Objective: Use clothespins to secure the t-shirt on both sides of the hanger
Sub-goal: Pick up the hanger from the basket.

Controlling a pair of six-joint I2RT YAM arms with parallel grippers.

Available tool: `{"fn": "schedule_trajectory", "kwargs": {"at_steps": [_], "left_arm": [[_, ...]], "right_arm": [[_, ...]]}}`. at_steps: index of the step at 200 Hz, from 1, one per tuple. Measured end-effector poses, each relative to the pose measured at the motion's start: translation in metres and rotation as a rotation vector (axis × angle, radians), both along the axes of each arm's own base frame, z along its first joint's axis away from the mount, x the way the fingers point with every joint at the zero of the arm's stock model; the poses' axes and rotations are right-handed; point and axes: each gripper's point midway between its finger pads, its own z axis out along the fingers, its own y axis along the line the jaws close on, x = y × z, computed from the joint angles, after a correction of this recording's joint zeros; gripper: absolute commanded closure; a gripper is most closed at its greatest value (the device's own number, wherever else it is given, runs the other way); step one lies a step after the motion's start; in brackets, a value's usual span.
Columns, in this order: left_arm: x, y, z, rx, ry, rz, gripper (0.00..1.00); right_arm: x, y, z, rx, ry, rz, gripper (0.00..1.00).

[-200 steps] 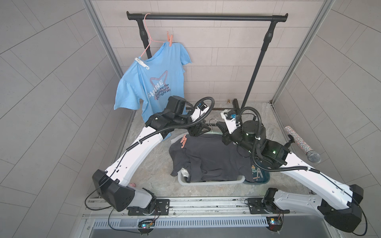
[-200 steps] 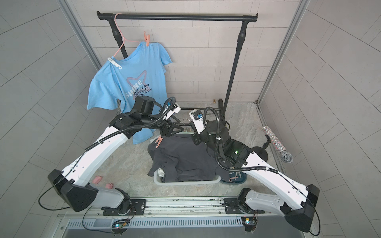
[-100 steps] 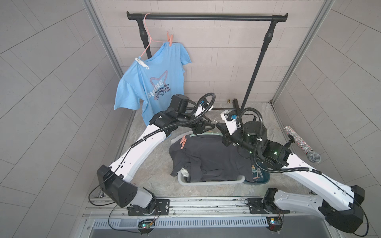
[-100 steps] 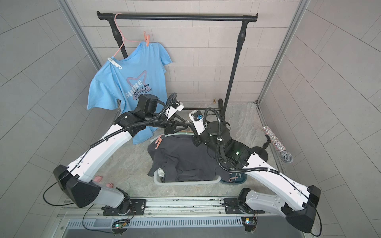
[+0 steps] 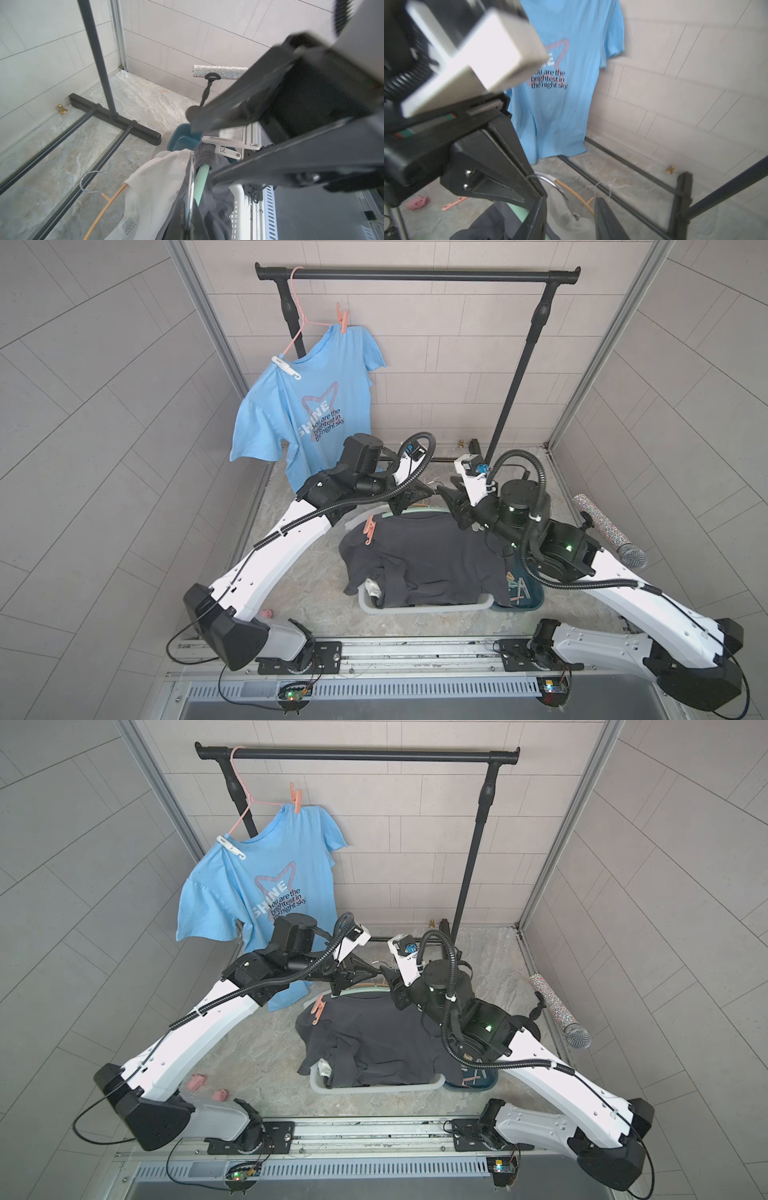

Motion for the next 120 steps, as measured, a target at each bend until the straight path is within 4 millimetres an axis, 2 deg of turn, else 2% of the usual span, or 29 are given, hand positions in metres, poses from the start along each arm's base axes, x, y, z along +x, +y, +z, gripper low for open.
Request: {"fn": "schedule_trajectory", "kwargs": {"at_steps": [18,37,72,96,120], "left_arm": [[-0.006,0.010,0.014,-0.013,-0.015,0.056,1.00],[-0.014,0.022,0.036,-0.047,-0.032,0.109,1.00],[-0.025,0.044,0.098,-0.130,-0.061,0.212,1.00],[-0.034,0.062,0.145,-0.189,-0.099,0.279,1.00],[-0.041,0.080,0.178,-0.227,-0.148,0.340,1.00]], "right_arm": [[-0.016,-0.018,0.046,0.104,-0.058,-0.005,0.44],[-0.041,-0.046,0.094,0.231,-0.128,-0.002,0.40],[-0.079,-0.093,0.151,0.365,-0.232,-0.014,0.38],[-0.095,-0.114,0.174,0.418,-0.279,-0.025,0.38],[-0.102,-0.113,0.173,0.431,-0.271,0.014,0.38]]}}
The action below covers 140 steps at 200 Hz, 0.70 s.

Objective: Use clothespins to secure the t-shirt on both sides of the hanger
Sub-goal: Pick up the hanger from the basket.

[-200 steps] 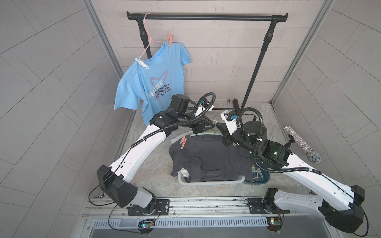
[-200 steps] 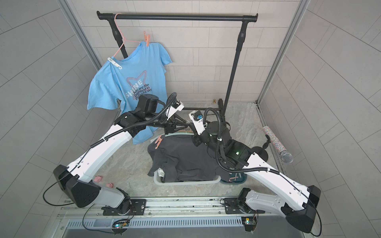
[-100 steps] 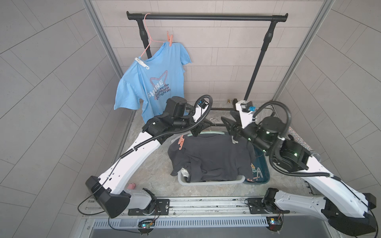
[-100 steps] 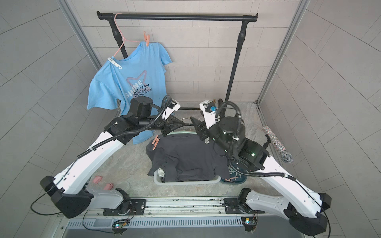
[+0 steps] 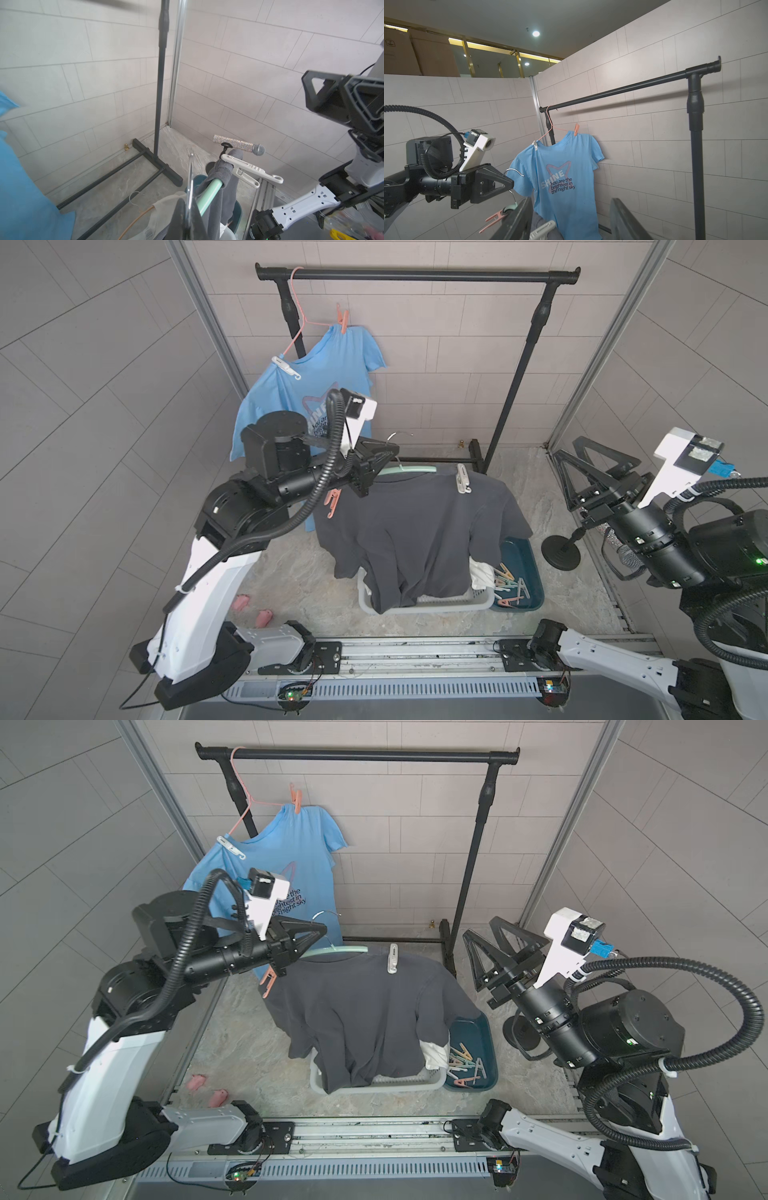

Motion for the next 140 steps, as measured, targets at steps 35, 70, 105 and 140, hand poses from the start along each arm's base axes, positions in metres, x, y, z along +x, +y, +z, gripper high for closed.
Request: {"fn": "schedule_trajectory", "kwargs": {"at_steps": [35,70,105,140], "left_arm": [[0.010,0.016,0.016,-0.010,0.003,0.113,1.00],[0.035,0.019,0.005,0.014,0.065,0.224,1.00],[0.047,0.027,-0.010,0.037,0.119,0.309,1.00],[0.050,0.031,-0.011,0.016,0.143,0.345,1.00]], "right_arm": [[0.000,0.026,-0.021,-0.004,0.054,0.116,0.41],[0.005,0.068,-0.041,0.133,0.163,0.316,0.50],[0.005,0.129,-0.070,0.251,0.302,0.491,0.50],[-0.014,0.185,-0.102,0.253,0.395,0.501,0.50]]}}
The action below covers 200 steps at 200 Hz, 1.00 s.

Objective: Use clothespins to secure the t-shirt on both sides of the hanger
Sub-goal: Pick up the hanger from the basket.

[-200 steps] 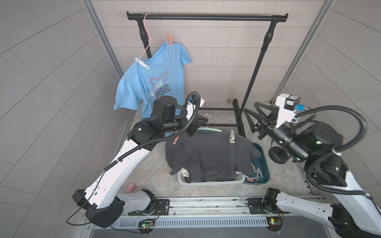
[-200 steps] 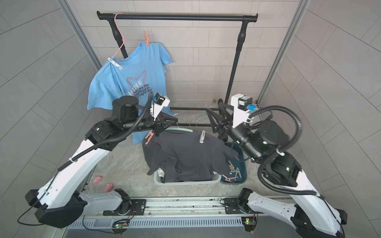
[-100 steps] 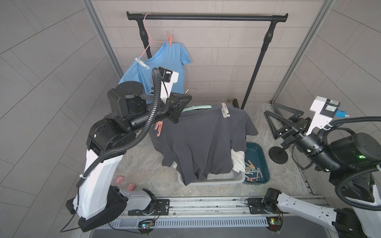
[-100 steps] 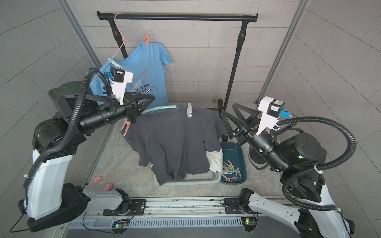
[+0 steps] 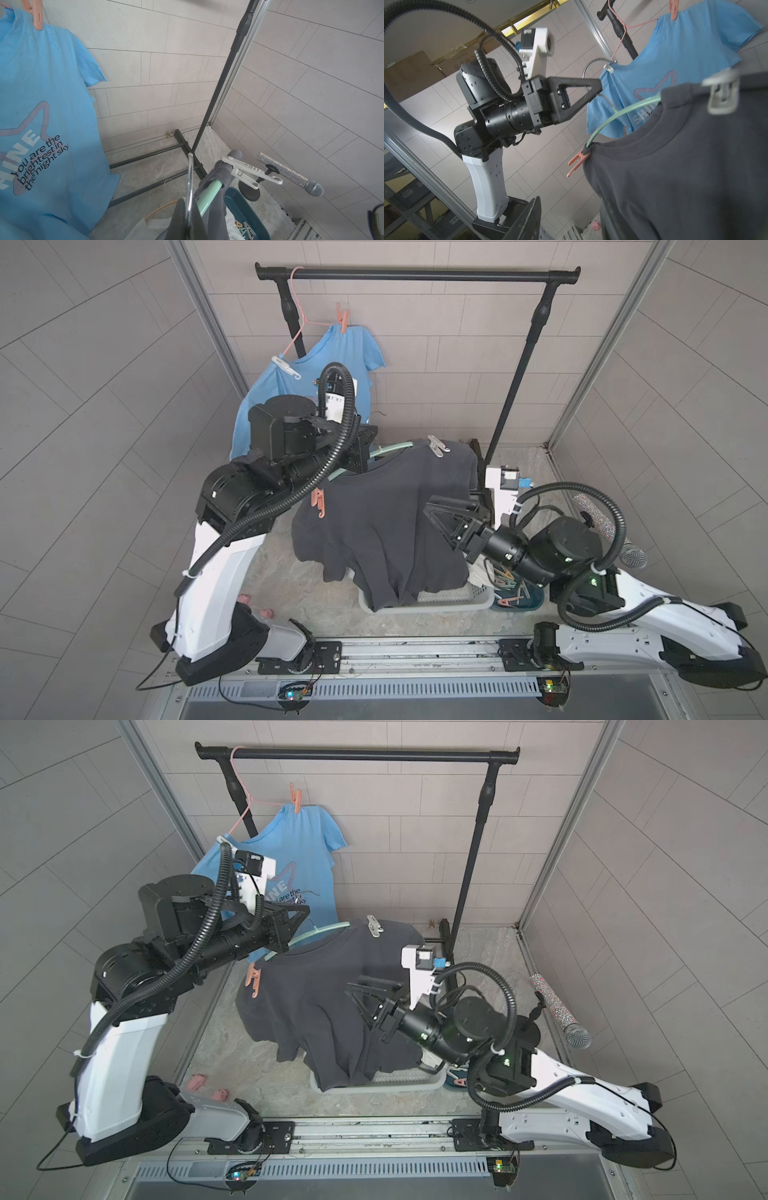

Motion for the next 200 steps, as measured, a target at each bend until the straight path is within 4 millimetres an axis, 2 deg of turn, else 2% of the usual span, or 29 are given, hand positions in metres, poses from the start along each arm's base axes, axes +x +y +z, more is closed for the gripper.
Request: {"fn": "schedule_trajectory", "kwargs": {"at_steps": [19,56,108,162,200], "left_arm": [[0.001,0.000,-0.004,-0.015,0.014,0.011,1.00],[0.003,-0.001,-0.014,-0.028,0.044,0.018,1.00],[-0.003,0.000,-0.018,-0.039,0.060,0.003,1.00],[-0.015,0.000,-0.014,-0.053,0.047,-0.034,1.00],[-0.016,0.000,-0.013,-0.055,0.045,-0.041,1.00]], "right_arm": [[0.001,0.017,-0.008,0.018,0.037,-0.056,0.50],[0.031,0.042,-0.023,0.042,0.131,-0.212,0.49],[0.056,0.073,-0.027,0.107,0.239,-0.302,0.47],[0.099,0.080,-0.046,0.195,0.333,-0.331,0.46],[0.105,0.079,-0.041,0.248,0.341,-0.308,0.47]]}}
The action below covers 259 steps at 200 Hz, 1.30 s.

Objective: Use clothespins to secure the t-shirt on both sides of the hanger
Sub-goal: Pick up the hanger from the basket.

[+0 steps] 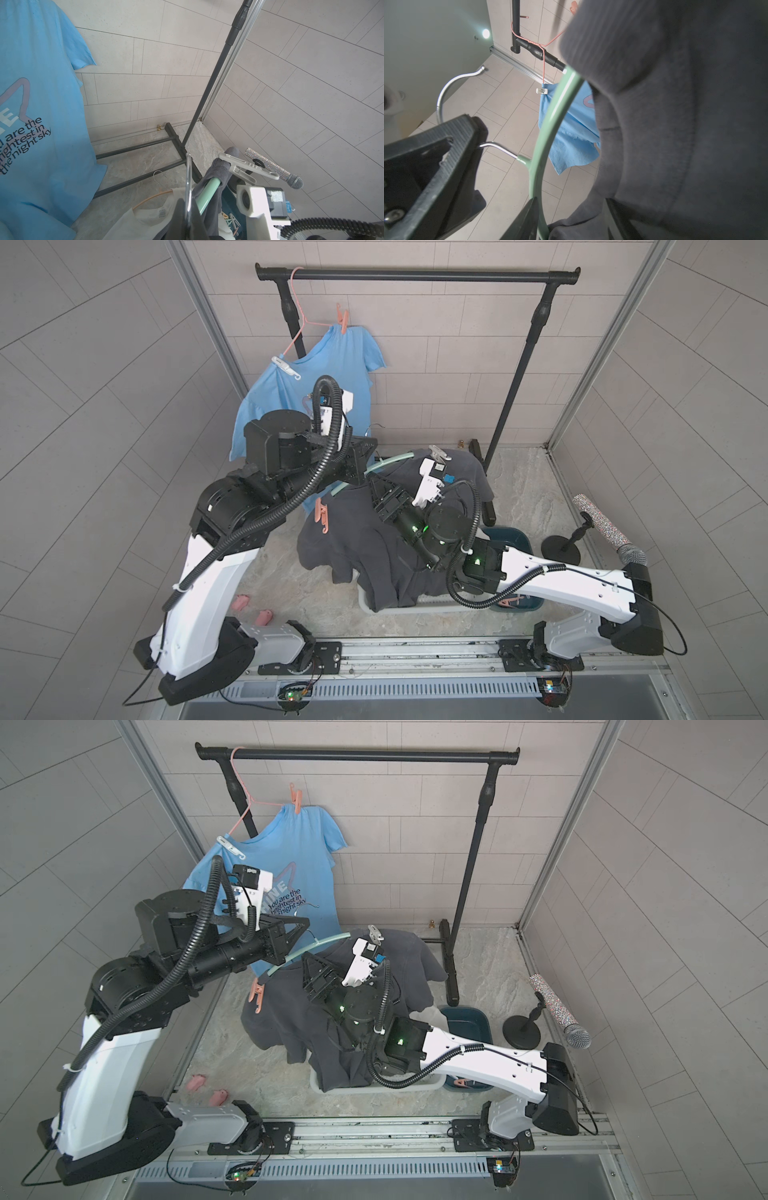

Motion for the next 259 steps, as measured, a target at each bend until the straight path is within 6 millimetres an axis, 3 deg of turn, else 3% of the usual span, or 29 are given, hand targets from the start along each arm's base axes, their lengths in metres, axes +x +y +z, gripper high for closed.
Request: {"fn": "schedule_trajectory", "kwargs": {"at_steps": [60,97,156,166,184,199,224,259], "left_arm": [[-0.002,-0.001,-0.001,-0.002,0.004,-0.013,1.00],[-0.006,-0.003,-0.003,-0.006,0.009,-0.030,1.00],[-0.014,-0.004,-0.009,0.008,-0.006,-0.073,1.00],[-0.017,-0.004,-0.010,0.016,-0.018,-0.088,0.91],[-0.024,-0.005,-0.009,0.032,-0.045,-0.125,0.42],[-0.036,-0.001,0.000,0.042,-0.100,-0.151,0.23],[-0.068,0.025,0.008,0.097,-0.230,-0.163,0.09],[-0.114,0.080,-0.016,0.260,-0.354,-0.098,0.09]], "right_arm": [[0.001,-0.002,0.015,0.068,-0.023,0.011,0.50],[0.010,0.000,0.018,0.085,-0.012,0.008,0.59],[0.009,0.003,0.020,0.131,0.019,0.050,0.98],[0.009,0.001,0.019,0.125,0.022,0.052,1.00],[0.005,-0.003,0.016,0.120,0.038,0.062,1.00],[0.005,-0.015,0.008,0.106,0.055,0.047,1.00],[0.004,-0.039,0.001,0.088,0.074,0.026,1.00],[-0.014,-0.081,0.014,0.116,0.058,0.027,1.00]]}}
